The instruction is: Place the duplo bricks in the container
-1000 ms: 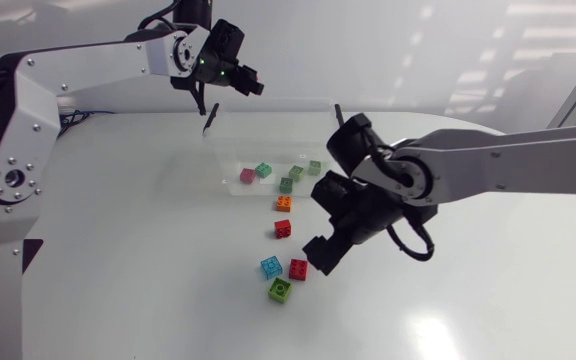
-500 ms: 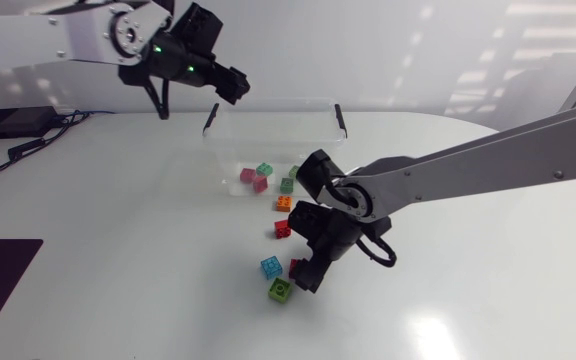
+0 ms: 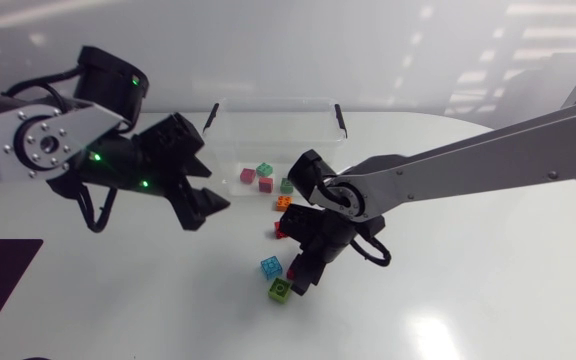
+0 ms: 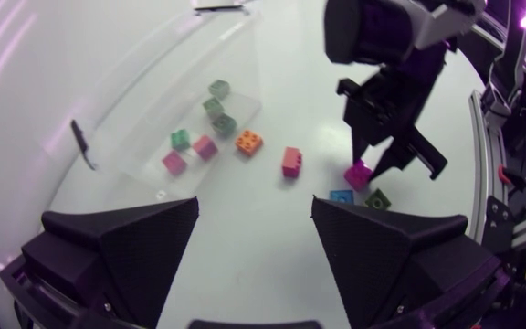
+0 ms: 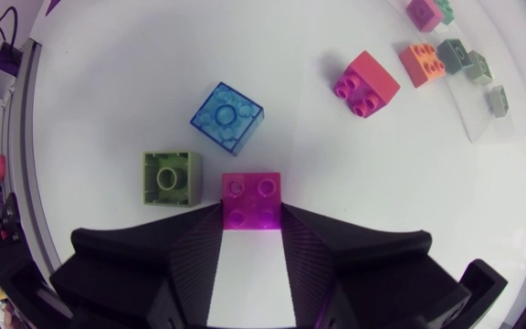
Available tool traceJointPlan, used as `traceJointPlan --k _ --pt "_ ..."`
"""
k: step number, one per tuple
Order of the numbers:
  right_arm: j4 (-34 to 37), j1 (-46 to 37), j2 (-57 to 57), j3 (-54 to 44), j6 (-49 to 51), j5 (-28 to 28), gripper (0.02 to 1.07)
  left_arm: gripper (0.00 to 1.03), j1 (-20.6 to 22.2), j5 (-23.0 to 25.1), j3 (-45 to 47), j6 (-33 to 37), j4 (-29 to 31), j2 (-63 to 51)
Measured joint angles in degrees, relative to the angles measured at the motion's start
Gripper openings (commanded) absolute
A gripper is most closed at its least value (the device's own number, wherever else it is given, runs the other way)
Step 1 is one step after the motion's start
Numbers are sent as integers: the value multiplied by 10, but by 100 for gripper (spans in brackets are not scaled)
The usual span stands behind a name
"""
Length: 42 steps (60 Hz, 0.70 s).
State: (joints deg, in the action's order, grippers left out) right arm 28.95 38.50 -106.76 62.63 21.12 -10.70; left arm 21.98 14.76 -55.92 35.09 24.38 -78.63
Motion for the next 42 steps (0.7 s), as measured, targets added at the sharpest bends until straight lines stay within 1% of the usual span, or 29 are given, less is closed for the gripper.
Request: traceJointPlan --k 9,19,28,34,42 --pt "27 -11 37 -17 4 -6 15 86 52 0 14 10 0 -40" --pt "57 -42 110 -19 6 -13 15 85 89 -8 14 11 -6 -102" --pt "102 -69 159 -4 13 -16 15 84 106 -22 13 12 -15 -143" --pt "130 -91 171 31 14 -24 16 84 108 -35 13 12 -43 -168" --pt "148 -112 176 85 14 -33 16 84 111 -47 11 12 -54 -191"
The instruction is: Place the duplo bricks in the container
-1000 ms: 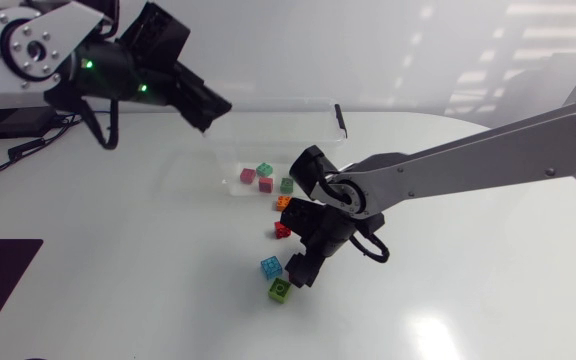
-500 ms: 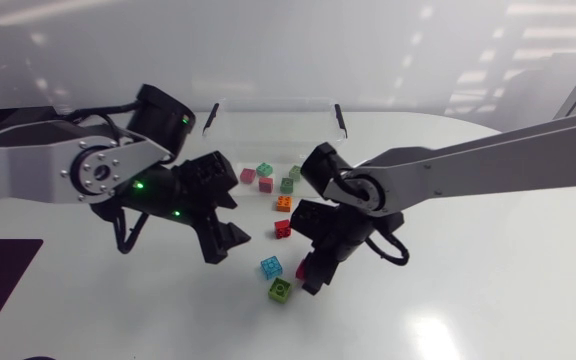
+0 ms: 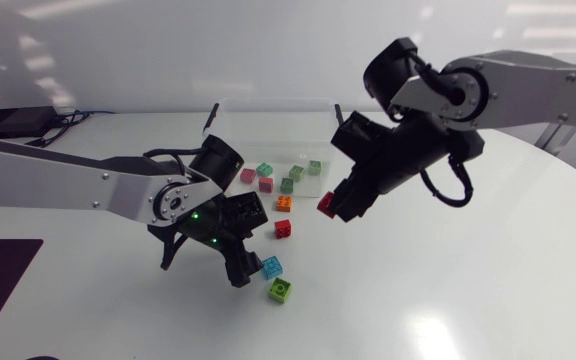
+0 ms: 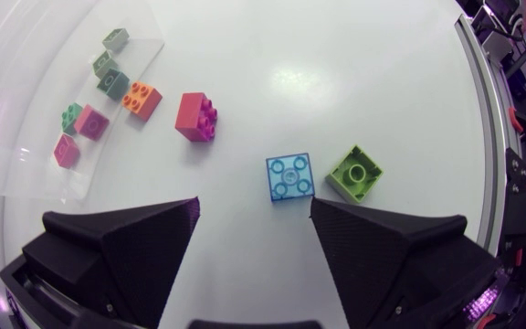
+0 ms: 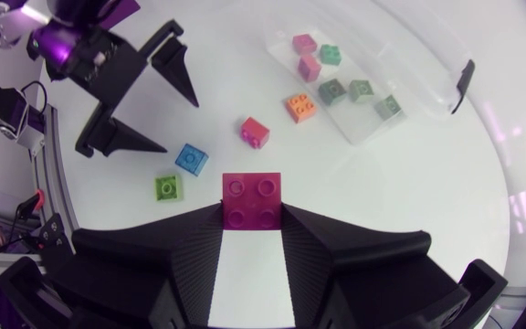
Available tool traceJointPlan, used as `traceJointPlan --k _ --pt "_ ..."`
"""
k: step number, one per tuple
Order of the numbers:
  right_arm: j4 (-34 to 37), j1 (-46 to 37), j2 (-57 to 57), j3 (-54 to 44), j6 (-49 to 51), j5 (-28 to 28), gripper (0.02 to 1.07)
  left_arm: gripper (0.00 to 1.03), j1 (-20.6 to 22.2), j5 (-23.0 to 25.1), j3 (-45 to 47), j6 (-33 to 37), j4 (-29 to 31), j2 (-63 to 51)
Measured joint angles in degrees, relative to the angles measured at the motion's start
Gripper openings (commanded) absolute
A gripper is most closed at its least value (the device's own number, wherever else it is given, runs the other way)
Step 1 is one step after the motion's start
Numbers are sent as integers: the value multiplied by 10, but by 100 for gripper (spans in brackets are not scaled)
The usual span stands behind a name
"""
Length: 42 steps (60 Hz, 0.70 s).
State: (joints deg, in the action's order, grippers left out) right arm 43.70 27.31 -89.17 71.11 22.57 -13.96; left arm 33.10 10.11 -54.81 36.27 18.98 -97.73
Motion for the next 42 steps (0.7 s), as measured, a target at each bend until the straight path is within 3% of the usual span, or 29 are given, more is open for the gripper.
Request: traceJointPlan --k 21,42 --pt "16 -34 -1 92 -3 -19 18 84 41 -4 -9 0 -7 -22" --pt "16 -53 -12 102 -5 -43 18 84 55 -24 -18 -2 -9 -61"
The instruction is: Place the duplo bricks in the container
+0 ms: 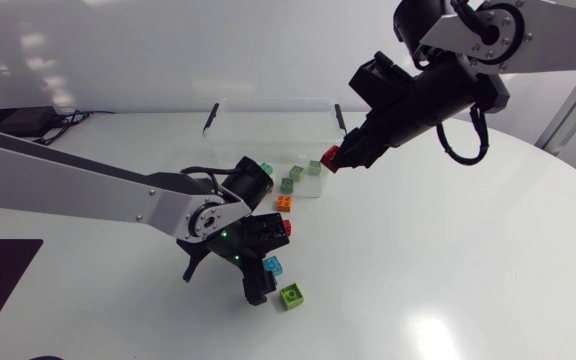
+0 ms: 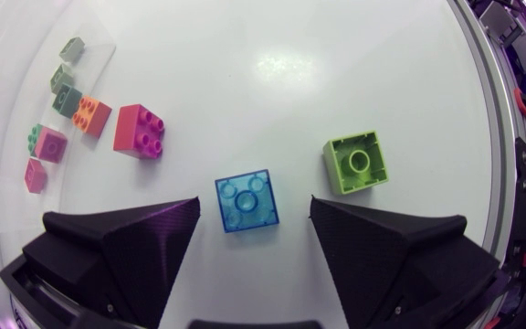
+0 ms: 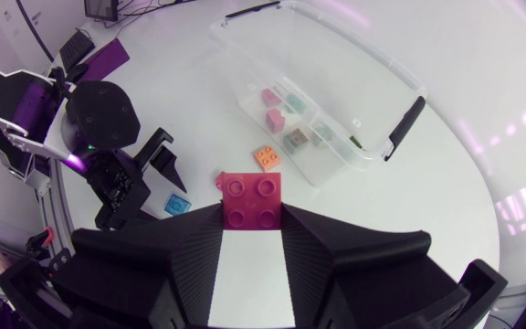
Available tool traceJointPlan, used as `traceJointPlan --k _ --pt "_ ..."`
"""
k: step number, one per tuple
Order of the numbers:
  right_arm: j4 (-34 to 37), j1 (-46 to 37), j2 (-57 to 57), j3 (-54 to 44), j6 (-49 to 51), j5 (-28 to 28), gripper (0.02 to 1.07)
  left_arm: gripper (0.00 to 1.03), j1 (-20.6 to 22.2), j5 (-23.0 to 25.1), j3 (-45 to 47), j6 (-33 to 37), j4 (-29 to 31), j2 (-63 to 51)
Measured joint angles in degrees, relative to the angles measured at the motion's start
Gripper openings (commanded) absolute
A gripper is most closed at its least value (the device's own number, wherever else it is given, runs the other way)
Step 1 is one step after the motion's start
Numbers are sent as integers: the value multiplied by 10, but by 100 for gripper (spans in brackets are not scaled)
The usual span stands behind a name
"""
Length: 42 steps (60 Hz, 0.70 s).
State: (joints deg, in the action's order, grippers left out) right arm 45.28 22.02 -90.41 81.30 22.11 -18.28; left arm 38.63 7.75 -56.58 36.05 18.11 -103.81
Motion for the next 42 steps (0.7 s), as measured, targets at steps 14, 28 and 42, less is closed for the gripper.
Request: traceJointPlan --k 14,28,42 --pt "-10 -17 -46 52 -27 -6 18 27 8 -12 -10 0 0 -19" --pt "-48 -23 -147 161 -78 0 22 25 16 -17 -11 -5 2 -20" --pt "-48 -21 -267 301 -120 51 70 25 5 -19 -1 -11 44 118"
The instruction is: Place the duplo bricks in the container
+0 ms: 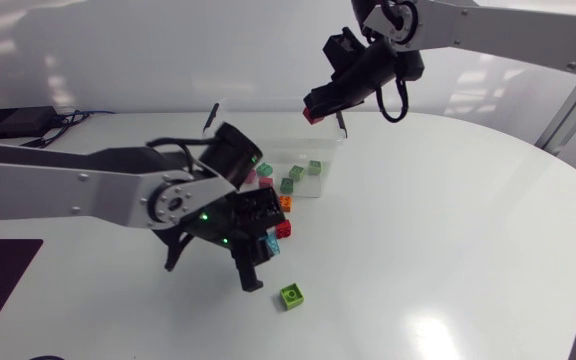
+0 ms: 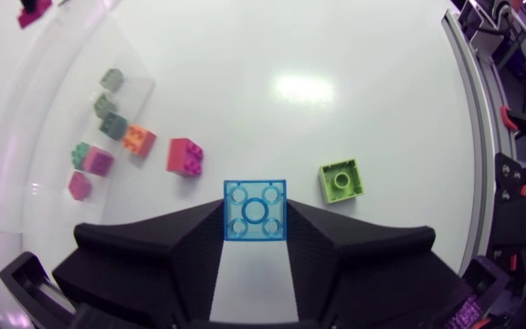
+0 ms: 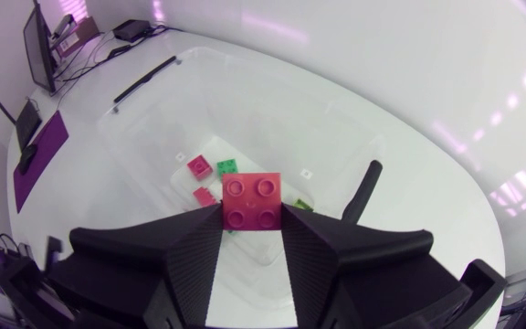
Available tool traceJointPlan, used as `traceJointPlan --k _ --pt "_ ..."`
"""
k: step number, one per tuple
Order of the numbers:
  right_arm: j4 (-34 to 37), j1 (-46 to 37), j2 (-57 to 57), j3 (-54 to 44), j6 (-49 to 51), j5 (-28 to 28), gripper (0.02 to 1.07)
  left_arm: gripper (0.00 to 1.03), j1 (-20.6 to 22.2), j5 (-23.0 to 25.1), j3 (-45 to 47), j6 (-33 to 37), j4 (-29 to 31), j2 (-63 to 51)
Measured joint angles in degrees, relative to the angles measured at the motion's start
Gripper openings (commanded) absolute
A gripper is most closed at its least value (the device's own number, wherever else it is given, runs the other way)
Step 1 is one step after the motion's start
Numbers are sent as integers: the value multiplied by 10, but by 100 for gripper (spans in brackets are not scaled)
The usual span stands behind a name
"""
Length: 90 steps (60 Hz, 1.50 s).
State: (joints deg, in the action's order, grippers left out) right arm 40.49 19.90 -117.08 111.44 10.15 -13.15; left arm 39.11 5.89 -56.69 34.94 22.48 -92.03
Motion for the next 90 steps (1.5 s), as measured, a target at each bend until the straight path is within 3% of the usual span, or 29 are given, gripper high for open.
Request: traceJointPlan --k 4,8,19,40,55,59,64,71,82,90 --pt "7 2 -34 43 -8 21 95 25 -13 0 -3 -2 22 49" --pt "36 5 -67 92 -12 30 101 25 -29 0 -20 -4 40 77" --pt "63 17 -66 87 -14 38 102 25 -89 0 -114 -4 50 85" --pt "71 115 224 -247 -51 39 102 26 -162 0 -344 -55 -17 -69" --pt "70 161 211 -377 -74 34 100 27 -178 -24 -496 -91 -18 -242" --pt "60 164 186 -390 -78 31 100 38 -180 -35 -530 -97 -18 -277" --pt "44 176 156 -401 -89 29 100 73 -182 -46 -558 -106 -18 -307" --pt "32 204 120 -403 -102 27 99 93 -183 -52 -567 -113 -17 -315" --pt "28 233 82 -403 -117 17 91 97 -184 -52 -566 -115 -17 -303" --pt "28 240 66 -403 -133 8 87 97 -186 -52 -516 -115 -16 -242"
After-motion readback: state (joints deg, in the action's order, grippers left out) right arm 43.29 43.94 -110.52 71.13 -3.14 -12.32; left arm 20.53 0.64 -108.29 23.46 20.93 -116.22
